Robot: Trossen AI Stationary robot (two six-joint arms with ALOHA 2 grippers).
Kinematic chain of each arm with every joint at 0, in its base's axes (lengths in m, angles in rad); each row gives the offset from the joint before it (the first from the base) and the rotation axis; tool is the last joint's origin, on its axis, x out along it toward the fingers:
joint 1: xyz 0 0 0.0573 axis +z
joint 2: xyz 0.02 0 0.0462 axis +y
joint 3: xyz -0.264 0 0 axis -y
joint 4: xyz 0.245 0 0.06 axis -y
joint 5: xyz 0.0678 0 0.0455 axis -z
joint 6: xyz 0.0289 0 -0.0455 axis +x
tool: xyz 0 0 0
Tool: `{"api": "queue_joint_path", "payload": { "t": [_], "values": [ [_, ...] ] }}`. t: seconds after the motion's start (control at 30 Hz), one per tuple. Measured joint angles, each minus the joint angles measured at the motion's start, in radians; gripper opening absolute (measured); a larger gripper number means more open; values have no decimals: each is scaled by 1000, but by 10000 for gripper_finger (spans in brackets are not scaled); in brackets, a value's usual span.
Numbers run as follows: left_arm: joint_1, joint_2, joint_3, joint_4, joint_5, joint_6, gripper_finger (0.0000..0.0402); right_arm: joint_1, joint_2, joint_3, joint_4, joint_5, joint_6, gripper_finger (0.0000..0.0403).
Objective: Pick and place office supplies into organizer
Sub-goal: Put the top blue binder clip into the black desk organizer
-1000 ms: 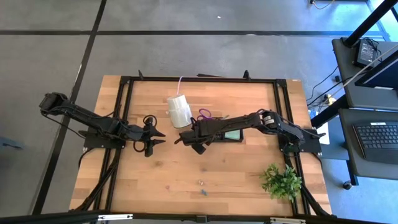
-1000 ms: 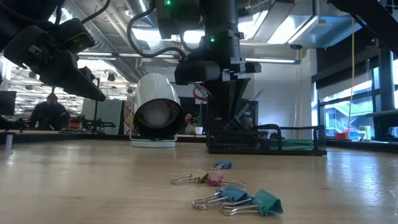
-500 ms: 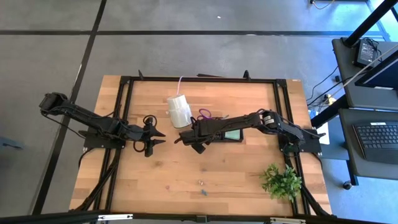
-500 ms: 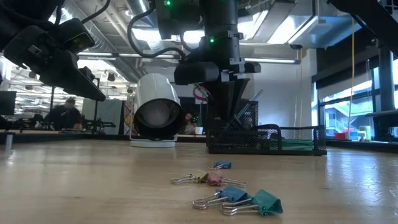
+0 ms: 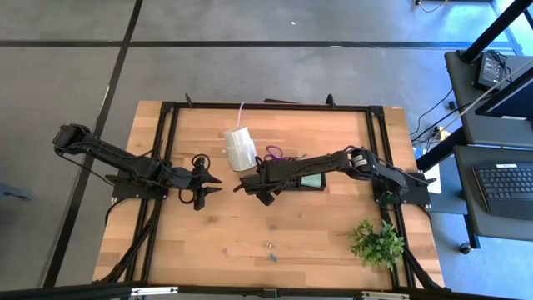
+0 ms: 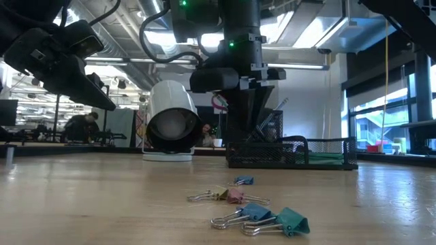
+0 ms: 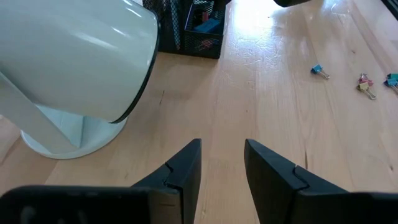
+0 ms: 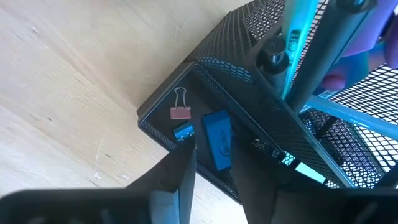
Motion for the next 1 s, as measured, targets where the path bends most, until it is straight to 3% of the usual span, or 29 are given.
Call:
{"api": "queue_joint_path", "payload": {
  "t": [0.23,0.43,0.53,0.83,1.0],
  "values": [
    [0,0,0,0,0,0,116,7,0,1,-1,-14,-4,109],
    [0,0,0,0,0,-1,116,47,0,40,0,-159,-33,109],
    [0,0,0,0,0,-1,116,76,0,66,9,-223,-136,109],
    [0,0,0,0,0,-24,116,179,0,86,141,-268,-487,111],
    [0,0,0,0,0,-26,116,216,0,82,165,-265,-544,154]
  ]
}}
